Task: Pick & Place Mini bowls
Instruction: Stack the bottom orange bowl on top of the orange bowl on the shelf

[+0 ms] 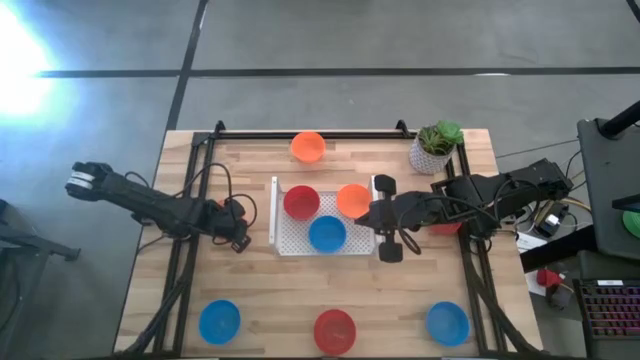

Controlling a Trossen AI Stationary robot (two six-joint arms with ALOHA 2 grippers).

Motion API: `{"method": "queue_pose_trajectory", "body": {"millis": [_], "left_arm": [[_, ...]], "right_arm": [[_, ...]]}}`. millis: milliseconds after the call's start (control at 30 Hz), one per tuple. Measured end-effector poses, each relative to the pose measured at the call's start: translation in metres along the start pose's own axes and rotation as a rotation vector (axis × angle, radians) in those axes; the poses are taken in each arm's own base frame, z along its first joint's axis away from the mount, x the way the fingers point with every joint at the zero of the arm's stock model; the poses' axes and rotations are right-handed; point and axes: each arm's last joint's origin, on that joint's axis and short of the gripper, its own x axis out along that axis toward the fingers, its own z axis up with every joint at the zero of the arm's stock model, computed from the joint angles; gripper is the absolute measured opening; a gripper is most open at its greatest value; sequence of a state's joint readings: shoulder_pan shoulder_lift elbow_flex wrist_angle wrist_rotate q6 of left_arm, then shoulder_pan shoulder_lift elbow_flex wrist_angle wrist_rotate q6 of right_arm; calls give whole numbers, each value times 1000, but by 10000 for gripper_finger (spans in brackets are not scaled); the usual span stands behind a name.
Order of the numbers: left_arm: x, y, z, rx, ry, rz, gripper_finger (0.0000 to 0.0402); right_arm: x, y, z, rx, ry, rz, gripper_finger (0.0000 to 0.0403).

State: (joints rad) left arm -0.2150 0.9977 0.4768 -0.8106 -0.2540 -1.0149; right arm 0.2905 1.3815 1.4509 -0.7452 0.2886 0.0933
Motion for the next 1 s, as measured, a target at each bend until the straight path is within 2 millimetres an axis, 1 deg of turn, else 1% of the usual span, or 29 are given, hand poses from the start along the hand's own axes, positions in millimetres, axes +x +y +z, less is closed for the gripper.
{"method": "queue_pose_trajectory", "body": {"millis": [100, 200, 333, 600, 733, 900, 1000], "left_arm": [[-5, -4, 4, 15, -21, -13, 3], [-18, -10, 12, 39, -47, -36, 2], [-44, -17, 27, 71, -109, -26, 1], [-102, -24, 52, 88, -245, -11, 1], [-123, -32, 65, 152, -323, -22, 0], [-139, -47, 82, 256, -412, 35, 0], [-143, -61, 93, 360, -429, 80, 0]], "right_arm": [[0, 0, 0, 0, 0, 0, 8], [0, 0, 0, 0, 0, 0, 8], [0, 0, 0, 0, 0, 0, 8], [0, 0, 0, 0, 0, 0, 8], [0, 0, 0, -3, 0, -2, 8], [0, 0, 0, -22, -2, -3, 8], [0, -1, 0, -33, -5, -14, 8]]}}
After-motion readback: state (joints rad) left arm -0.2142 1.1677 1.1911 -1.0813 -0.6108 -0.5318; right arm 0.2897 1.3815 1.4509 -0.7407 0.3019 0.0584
